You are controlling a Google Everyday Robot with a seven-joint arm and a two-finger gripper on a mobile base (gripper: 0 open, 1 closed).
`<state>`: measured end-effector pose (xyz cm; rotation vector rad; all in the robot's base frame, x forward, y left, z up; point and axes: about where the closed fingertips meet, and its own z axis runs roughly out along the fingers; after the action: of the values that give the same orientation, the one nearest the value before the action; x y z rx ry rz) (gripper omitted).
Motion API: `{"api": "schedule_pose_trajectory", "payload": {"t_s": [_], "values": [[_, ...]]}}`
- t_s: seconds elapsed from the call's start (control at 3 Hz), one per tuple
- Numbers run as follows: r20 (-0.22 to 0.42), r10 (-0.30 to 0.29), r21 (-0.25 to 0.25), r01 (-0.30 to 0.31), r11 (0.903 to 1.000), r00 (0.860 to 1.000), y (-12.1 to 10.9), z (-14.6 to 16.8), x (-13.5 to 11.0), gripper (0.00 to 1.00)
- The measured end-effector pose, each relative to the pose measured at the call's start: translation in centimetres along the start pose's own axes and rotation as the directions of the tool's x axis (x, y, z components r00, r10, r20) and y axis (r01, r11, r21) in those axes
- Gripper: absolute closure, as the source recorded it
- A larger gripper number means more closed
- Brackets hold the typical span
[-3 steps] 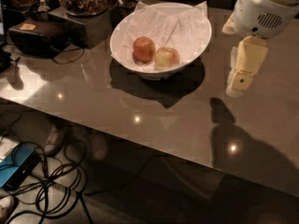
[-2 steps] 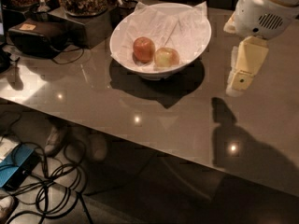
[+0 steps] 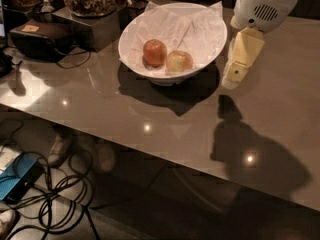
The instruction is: Pick apple from white bowl
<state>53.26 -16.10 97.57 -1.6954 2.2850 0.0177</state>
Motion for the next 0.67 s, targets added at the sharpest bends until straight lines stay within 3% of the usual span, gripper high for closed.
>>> {"api": "schedule_pose_trajectory", "payload": {"t_s": [0.67], "values": [[0.009, 0.023, -0.021, -0.022, 0.9995, 1.000, -3.8, 1.1, -2.9, 0.13]]}}
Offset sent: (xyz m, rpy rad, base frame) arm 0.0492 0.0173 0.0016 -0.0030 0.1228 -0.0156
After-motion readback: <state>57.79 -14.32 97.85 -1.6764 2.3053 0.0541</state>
